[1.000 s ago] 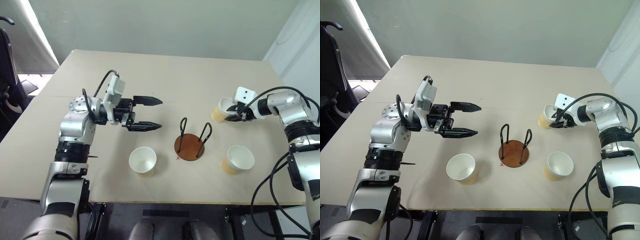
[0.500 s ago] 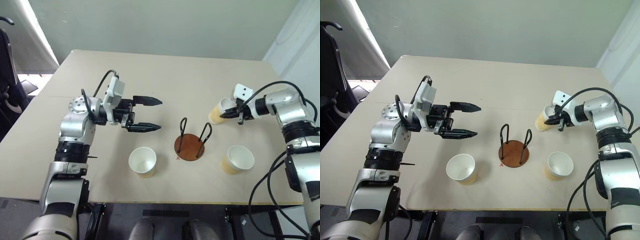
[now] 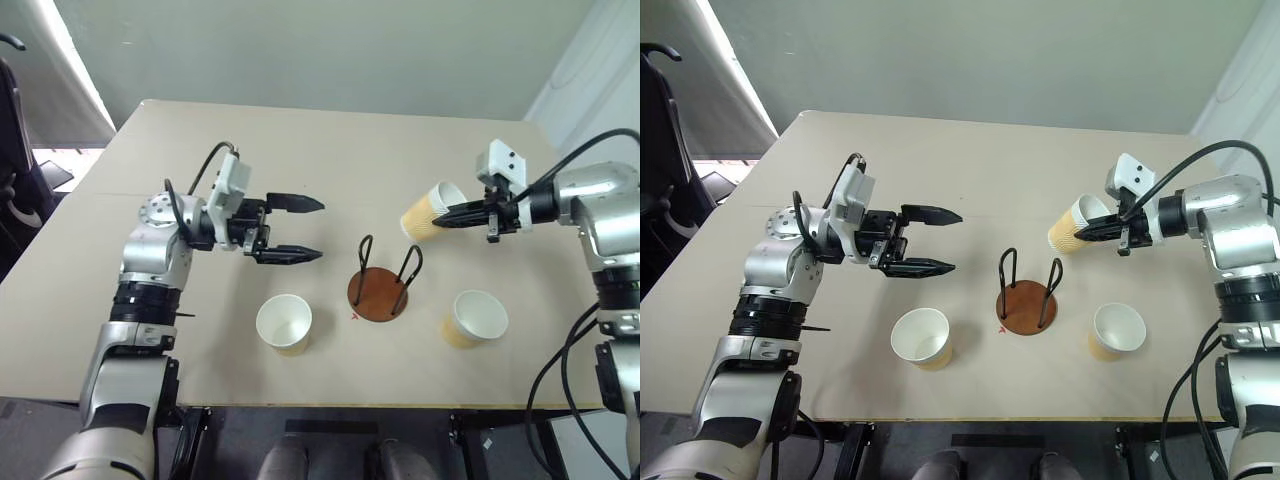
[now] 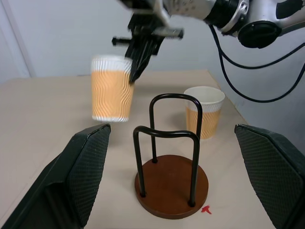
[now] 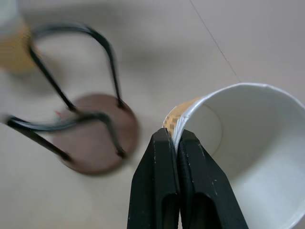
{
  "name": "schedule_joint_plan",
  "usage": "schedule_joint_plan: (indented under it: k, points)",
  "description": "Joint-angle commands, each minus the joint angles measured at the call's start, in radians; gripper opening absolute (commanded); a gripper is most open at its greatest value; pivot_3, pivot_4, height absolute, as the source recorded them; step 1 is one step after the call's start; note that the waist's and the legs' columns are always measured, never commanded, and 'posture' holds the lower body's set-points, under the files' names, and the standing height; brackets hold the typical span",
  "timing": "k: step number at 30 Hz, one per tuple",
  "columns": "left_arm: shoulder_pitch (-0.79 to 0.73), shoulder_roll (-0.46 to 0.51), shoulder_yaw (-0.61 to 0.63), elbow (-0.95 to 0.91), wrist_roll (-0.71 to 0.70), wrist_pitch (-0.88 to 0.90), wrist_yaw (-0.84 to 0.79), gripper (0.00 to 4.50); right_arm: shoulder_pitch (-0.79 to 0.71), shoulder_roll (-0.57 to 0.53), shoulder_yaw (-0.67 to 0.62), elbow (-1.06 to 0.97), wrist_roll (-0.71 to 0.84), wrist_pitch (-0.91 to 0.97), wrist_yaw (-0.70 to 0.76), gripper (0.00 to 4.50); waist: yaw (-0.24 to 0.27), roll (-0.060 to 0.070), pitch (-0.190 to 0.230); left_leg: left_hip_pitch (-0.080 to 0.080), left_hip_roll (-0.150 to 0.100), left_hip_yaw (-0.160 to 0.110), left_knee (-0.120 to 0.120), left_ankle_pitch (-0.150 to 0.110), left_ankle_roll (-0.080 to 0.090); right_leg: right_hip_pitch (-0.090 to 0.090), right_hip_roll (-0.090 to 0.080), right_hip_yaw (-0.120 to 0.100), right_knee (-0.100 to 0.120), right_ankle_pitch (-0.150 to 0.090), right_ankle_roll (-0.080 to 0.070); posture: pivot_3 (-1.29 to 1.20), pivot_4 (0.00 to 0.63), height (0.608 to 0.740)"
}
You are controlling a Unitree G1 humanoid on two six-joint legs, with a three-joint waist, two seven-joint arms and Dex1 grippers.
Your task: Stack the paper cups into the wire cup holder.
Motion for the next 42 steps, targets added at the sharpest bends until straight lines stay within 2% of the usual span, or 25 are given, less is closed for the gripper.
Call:
schedule_joint_plan:
  k: [1,9,17,24,41,42]
  points:
    - [-0.024,0.002,0.002,-0.007,-0.005,-0.020,-0.033,4.50,0.022,-0.041,-0.070,-0.176,0.098,0.121,-0.027,0.02,0.000,0.000,0.000,0.000,0.000,0.000,0.000,0.000,0.000,0.000,0.000,0.000,0.000,0.000,0.000,0.00,0.150,0.740]
    - [-0.031,-0.001,-0.003,0.003,-0.007,-0.028,-0.036,4.50,0.090,-0.081,-0.076,-0.346,0.210,0.230,-0.084,0.02,-0.003,0.000,0.000,0.000,0.000,-0.002,0.004,0.000,0.000,0.000,0.000,0.001,0.000,0.000,0.001,0.00,0.150,0.740]
    - [-0.032,-0.005,-0.007,0.005,-0.004,-0.029,-0.033,4.50,0.055,-0.083,-0.058,-0.379,0.262,0.237,-0.124,0.02,-0.006,0.000,0.000,0.000,0.000,-0.002,0.006,0.000,0.001,0.000,0.001,0.001,0.000,0.001,0.003,0.00,0.150,0.740]
    - [-0.034,-0.004,-0.007,0.009,-0.003,-0.032,-0.032,4.50,0.044,-0.133,-0.036,-0.418,0.297,0.236,-0.092,0.02,-0.005,0.000,0.000,0.000,-0.001,-0.002,0.007,0.000,0.001,0.000,0.001,0.001,0.000,0.001,0.003,0.00,0.150,0.740]
    - [-0.035,-0.006,-0.008,0.012,-0.004,-0.034,-0.030,4.50,0.085,-0.162,0.051,-0.456,0.277,0.164,-0.084,0.02,-0.005,0.000,0.000,0.000,0.000,-0.002,0.007,0.000,0.001,0.000,0.001,0.001,0.000,0.001,0.004,0.00,0.150,0.740]
    - [-0.035,-0.006,-0.008,0.011,-0.004,-0.034,-0.029,4.50,0.086,-0.163,0.053,-0.457,0.281,0.163,-0.079,0.19,-0.005,0.000,0.000,0.000,-0.001,-0.002,0.007,0.000,0.001,0.000,0.001,0.001,0.000,0.001,0.004,0.00,0.150,0.740]
